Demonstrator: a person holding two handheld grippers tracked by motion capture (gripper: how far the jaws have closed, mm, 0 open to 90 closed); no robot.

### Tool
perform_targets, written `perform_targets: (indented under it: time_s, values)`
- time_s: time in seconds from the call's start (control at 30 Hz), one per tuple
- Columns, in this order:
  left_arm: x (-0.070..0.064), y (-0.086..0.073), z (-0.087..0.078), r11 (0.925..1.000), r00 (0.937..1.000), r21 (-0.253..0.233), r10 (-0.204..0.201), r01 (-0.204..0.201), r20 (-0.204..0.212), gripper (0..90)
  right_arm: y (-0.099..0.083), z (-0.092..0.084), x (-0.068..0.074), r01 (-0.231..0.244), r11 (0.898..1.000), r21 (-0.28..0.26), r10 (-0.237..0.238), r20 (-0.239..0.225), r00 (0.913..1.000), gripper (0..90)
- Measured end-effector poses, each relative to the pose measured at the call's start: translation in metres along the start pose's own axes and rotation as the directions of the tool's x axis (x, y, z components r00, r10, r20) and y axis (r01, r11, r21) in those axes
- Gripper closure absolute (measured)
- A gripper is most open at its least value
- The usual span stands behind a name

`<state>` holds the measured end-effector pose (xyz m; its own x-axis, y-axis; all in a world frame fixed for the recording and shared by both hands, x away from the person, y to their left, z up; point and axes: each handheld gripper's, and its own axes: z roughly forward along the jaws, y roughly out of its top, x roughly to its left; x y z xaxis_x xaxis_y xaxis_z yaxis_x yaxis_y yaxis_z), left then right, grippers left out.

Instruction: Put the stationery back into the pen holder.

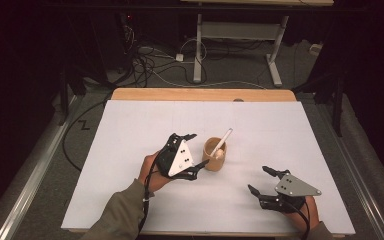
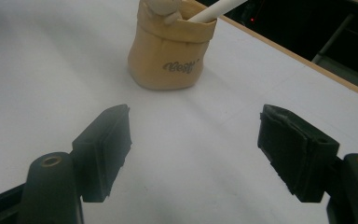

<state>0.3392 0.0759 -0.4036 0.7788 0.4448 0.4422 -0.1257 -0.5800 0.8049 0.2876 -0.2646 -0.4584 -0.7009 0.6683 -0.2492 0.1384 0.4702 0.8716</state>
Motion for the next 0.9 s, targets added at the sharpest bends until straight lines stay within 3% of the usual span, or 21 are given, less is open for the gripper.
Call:
perform_targets:
  time_s: [0.9]
  values:
    - [-0.012, -0.029, -0.028, 0.9973, 0.9986, 0.069, 0.03, -0.027, -0.044, 19.5, 0.001, 0.0, 0.003, 0.018, 1.0, -0.001, -0.018, -0.006, 0.9998, 26.2]
